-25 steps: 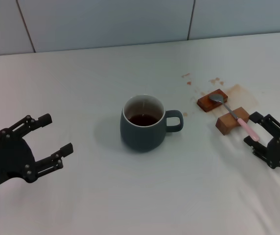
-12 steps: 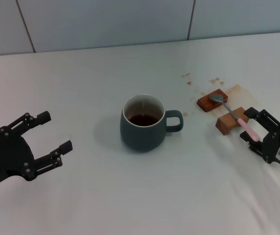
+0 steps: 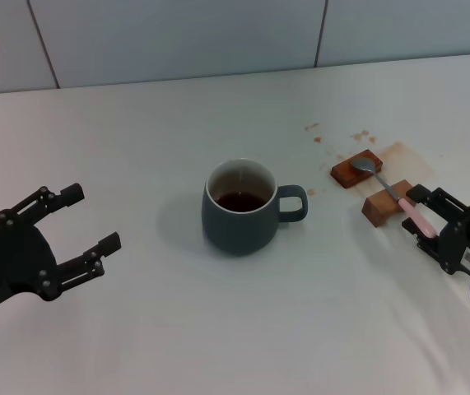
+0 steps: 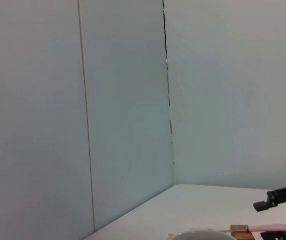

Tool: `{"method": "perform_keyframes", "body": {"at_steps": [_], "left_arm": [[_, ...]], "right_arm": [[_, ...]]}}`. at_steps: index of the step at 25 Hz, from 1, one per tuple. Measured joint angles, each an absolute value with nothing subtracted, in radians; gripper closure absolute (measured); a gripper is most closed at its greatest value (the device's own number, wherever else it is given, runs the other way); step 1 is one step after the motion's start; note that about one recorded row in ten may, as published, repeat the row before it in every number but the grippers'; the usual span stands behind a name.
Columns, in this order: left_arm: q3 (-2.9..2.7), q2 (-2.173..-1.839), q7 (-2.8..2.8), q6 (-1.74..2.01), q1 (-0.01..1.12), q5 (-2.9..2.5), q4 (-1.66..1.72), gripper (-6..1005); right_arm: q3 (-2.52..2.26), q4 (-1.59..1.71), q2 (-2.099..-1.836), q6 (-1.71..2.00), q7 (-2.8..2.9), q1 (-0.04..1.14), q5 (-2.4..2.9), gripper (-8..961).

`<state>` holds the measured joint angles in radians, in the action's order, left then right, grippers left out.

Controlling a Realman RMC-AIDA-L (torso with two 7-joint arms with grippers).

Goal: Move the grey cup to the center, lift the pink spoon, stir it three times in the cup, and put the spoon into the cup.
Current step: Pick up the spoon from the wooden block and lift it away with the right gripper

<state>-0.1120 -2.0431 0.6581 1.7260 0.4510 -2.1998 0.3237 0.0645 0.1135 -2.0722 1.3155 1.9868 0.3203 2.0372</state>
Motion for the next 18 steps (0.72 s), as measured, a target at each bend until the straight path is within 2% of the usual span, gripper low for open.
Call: {"method": "perform_keyframes", "body": {"at_steps": [5,12,18], "left_arm": [[-0.112,-2.043,0.658,1.727,0.451,-2.194,0.324,167],[-0.112,-2.045,0.658,1.728,0.450,-2.184,0.324,167],[-0.112,-2.045,0.658,1.729,0.451,-2.176,0.324,167]], "right_arm": [[0.064,0.113,-2.071,1.309,1.988,0.329,2.038,393],[0.031,0.114,-2.058,1.289,2.036,0.333,2.044,549],[0.037,0.150,-2.064,1.316,1.964,0.342,2.033,712]]}}
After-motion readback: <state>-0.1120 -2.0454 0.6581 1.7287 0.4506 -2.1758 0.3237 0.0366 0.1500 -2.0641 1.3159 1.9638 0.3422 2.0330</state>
